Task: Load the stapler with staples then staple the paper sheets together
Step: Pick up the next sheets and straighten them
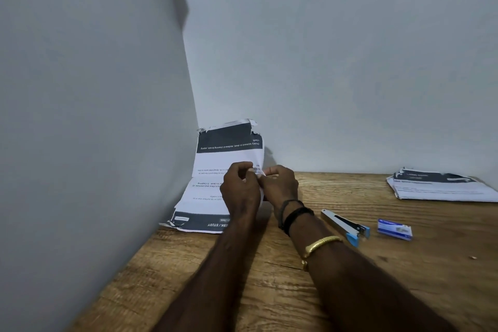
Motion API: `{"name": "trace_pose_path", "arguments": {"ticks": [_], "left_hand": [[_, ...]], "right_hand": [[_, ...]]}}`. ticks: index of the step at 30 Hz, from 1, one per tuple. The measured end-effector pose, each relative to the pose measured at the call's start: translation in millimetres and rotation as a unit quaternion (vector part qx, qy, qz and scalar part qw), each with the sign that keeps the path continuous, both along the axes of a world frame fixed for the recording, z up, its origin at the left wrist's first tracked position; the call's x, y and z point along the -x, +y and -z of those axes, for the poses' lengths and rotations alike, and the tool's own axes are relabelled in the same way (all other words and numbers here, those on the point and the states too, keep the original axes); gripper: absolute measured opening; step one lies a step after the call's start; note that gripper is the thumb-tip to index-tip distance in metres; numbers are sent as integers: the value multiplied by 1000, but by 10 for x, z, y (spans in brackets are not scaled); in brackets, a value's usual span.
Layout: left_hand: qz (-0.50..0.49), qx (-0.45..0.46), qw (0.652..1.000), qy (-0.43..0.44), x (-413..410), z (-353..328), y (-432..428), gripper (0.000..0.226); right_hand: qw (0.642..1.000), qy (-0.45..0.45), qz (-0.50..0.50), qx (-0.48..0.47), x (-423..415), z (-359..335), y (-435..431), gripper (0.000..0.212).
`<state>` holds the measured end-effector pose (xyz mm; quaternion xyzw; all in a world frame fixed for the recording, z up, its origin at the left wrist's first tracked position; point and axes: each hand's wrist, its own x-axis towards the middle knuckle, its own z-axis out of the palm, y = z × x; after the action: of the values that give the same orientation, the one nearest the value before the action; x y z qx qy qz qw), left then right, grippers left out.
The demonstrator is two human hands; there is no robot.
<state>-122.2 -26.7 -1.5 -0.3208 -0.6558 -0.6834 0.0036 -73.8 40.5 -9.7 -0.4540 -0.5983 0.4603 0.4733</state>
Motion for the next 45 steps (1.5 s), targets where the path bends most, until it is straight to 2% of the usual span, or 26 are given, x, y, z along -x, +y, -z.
{"name": "trace_pose_path", "arguments": {"ticks": [3, 8, 15, 19, 22, 24, 28, 31, 34, 39, 42, 45], "left_hand": [[27, 6, 999, 16, -154, -26, -9, 14], [67, -3, 997, 28, -471, -116, -1, 14], [109, -8, 992, 69, -994, -195, 116, 17], [118, 48, 989, 77, -1164, -226, 222, 18], [81, 92, 987, 101, -1195, -203, 316, 20], [46, 119, 989, 79, -1178, -191, 381, 20], [67, 109, 991, -43, -1052, -164, 483, 19], [64, 116, 986, -105, -941, -144, 530, 26], [69, 116, 983, -125, -858, -34, 568, 26], [81, 109, 980, -145, -754, 109, 585, 25], [101, 79, 975, -181, -712, 112, 604, 24], [90, 80, 978, -171, -736, 143, 614, 25]], "right_hand": [[1000, 13, 13, -10, -161, -16, -14, 22], [999, 27, 31, -24, -589, -62, 65, 15], [995, 74, 56, -19, -1325, -127, 204, 17], [994, 82, 70, -23, -1788, -129, 301, 18], [992, 75, 92, -38, -2091, -107, 357, 22], [991, 80, 100, -41, -2239, -89, 384, 24], [991, 71, 102, -39, -2365, -27, 449, 26], [991, 49, 117, -36, -2346, 27, 492, 30], [992, 10, 118, -49, -2339, 85, 533, 28], [997, -22, 45, -62, -2389, 148, 590, 20], [998, -10, 44, -37, -2420, 177, 610, 18], [996, -45, 53, -46, -2418, 185, 629, 17]]}}
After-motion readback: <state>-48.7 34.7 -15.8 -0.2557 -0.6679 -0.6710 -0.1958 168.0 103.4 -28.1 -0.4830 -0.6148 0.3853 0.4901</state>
